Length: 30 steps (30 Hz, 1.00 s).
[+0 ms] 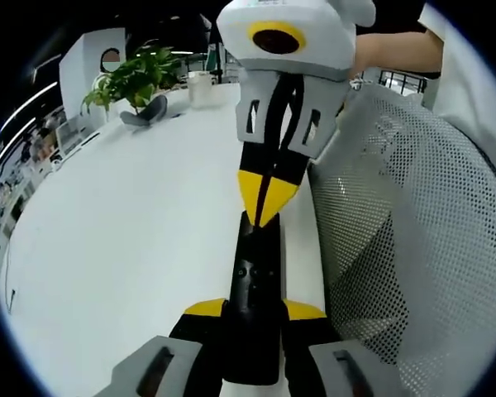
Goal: Press the specified remote control buttons in sequence, fully releasing each button before pressing the next.
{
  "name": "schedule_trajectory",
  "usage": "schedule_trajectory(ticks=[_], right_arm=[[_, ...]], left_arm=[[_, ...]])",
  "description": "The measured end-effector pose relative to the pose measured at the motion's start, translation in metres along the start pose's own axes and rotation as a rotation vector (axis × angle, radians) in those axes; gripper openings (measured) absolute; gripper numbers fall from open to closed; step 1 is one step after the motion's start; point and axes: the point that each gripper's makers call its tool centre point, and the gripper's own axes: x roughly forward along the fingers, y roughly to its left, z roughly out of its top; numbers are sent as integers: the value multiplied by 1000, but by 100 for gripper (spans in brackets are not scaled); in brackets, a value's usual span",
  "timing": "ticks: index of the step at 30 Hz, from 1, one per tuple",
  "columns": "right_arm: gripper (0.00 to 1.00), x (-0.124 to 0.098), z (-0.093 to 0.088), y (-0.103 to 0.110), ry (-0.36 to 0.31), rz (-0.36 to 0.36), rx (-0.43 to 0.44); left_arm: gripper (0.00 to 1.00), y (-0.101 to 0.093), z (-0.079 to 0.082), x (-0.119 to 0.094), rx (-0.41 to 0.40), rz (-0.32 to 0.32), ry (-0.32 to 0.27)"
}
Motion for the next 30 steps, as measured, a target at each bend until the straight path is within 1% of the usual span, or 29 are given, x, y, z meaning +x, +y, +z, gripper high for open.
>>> schedule_trajectory(ticks=[2, 3, 4, 5, 6, 7, 9, 12, 16, 17, 18, 19, 22, 30], right_arm=[[0, -1, 0, 1, -23, -3, 21], [0, -2, 0, 2, -34, 7, 32], [0, -2, -1, 8, -38, 32, 92], [0, -3, 0, 8, -46, 25, 116], [0, -5, 3, 7, -72, 9, 92], [0, -6, 4, 8, -79, 7, 77], [0, -6, 7, 12, -85, 19, 60], [0, -2, 11, 13, -89, 27, 62], [0, 4, 12, 12, -73, 26, 31], [0, 7, 10, 14, -54, 37, 13], [0, 5, 11, 13, -56, 31, -7], [0, 5, 11, 13, -50, 32, 2], [0, 4, 10, 13, -36, 29, -25], [0, 4, 8, 13, 5, 28, -61]], left_arm=[[24, -1, 0, 0, 16, -5, 9], [24, -2, -1, 0, 29, -13, 15], [24, -4, -1, 0, 60, -30, 20], [24, -5, -1, 0, 82, -38, 26], [24, -5, -1, 0, 67, -35, 25], [24, -5, -1, 0, 69, -38, 25], [24, -5, -1, -1, 70, -42, 21], [24, -5, -2, -1, 67, -44, 17], [24, -6, -1, -1, 57, -41, 24], [24, -6, -1, 0, 53, -36, 30], [24, -6, -1, 0, 50, -33, 32], [24, -6, -1, -1, 46, -29, 32], [24, -6, -1, -1, 35, -21, 26], [24, -6, -1, -1, 27, -16, 14]])
